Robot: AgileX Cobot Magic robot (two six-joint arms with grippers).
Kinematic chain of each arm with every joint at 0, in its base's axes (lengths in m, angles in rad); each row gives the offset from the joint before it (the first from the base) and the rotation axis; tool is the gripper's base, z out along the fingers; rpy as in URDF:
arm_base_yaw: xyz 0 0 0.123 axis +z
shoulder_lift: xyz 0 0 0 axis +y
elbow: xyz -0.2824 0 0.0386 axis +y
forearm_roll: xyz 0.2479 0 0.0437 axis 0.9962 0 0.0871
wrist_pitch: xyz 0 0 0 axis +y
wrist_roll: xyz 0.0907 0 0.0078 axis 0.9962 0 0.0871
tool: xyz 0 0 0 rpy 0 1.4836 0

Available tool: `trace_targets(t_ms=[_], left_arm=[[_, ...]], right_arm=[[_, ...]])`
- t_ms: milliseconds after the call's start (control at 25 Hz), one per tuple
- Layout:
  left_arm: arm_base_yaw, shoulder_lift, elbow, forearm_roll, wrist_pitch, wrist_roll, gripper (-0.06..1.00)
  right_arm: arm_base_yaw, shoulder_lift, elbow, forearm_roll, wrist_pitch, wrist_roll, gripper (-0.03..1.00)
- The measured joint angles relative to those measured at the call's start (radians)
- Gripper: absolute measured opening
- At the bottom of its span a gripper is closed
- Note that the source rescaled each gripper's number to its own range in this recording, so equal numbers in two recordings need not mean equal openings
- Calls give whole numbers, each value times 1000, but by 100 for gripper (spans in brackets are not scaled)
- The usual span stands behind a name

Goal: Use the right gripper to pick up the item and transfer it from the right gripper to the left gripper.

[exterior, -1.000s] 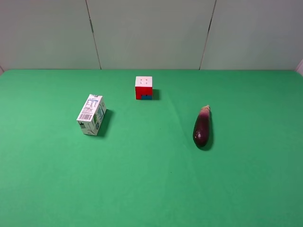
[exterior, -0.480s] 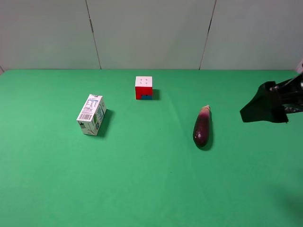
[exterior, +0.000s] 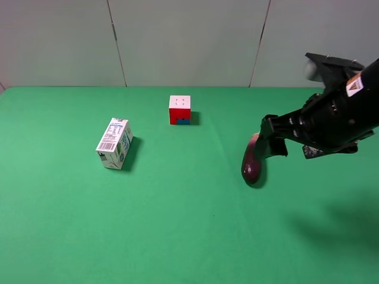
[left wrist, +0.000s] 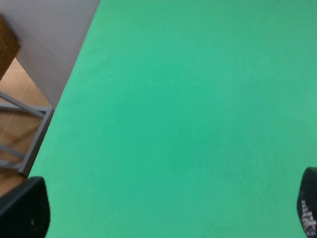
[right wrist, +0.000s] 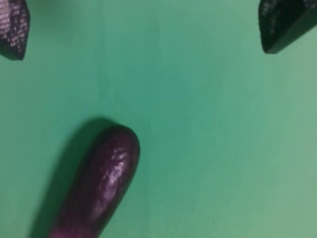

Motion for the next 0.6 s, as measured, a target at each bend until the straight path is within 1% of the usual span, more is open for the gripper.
trace_targets(t_ms=[80, 120, 160, 240, 360, 400, 520, 600], left_arm=[[0, 0, 0, 0, 0, 0, 100], [0, 0, 0, 0, 0, 0, 100], [0, 0, 0, 0, 0, 0, 100], [0, 0, 0, 0, 0, 0, 100], [0, 0, 0, -4, 0, 0, 100], [0, 0, 0, -4, 0, 0, 100], [0, 0, 0, -7, 0, 0, 100], [0, 0, 0, -10, 0, 0, 100]], right_arm=[[0, 54, 0, -14, -29, 23, 100], [0, 54, 0, -14, -29, 23, 100], [0, 99, 0, -36, -58, 43, 100], [0, 137, 0, -49, -84, 62, 100], [0, 184, 0, -56, -141, 71, 100], [0, 184, 0, -56, -141, 71, 100], [0, 225, -3, -58, -202, 74, 100], [0, 257, -17, -63, -218, 77, 100]])
